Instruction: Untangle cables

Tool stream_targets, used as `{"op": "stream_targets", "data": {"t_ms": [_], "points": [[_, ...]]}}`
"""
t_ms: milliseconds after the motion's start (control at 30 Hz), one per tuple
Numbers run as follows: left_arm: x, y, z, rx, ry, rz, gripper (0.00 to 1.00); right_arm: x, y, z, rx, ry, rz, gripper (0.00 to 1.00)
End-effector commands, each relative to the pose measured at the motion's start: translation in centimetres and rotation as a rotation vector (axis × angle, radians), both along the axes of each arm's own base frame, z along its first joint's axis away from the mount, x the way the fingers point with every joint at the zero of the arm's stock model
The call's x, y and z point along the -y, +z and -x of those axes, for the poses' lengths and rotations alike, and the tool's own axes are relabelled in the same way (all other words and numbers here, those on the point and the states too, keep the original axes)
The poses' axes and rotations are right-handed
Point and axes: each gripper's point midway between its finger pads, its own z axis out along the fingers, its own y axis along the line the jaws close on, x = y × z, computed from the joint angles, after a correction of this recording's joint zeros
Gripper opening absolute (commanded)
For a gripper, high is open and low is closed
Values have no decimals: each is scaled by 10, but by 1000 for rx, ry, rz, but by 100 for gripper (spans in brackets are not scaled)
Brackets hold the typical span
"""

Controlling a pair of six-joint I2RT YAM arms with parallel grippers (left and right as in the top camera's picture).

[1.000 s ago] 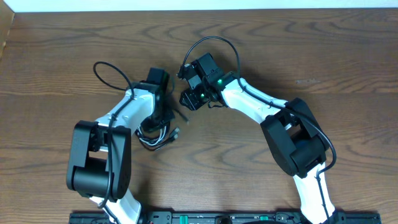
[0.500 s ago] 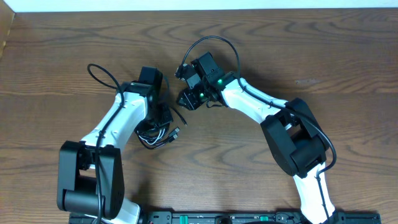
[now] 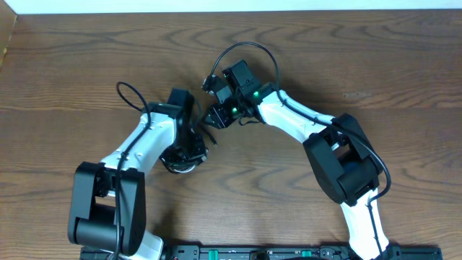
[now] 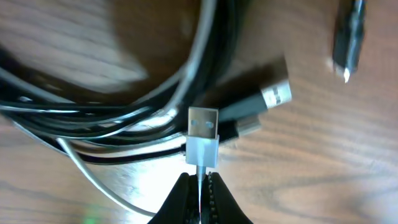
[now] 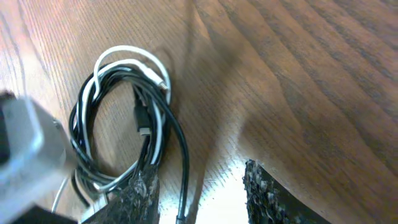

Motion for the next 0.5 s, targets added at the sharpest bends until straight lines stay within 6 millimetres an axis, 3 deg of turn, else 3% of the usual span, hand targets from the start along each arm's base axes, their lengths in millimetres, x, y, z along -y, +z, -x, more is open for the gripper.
{"op": "stream_targets", "data": {"t_ms": [0, 467], "points": [[17, 2, 7, -8, -84, 80, 7, 1, -3, -1, -21, -4, -9, 41], [16, -4, 19, -37, -93, 74, 17, 3, -4, -3, -16, -12, 0, 42]]}}
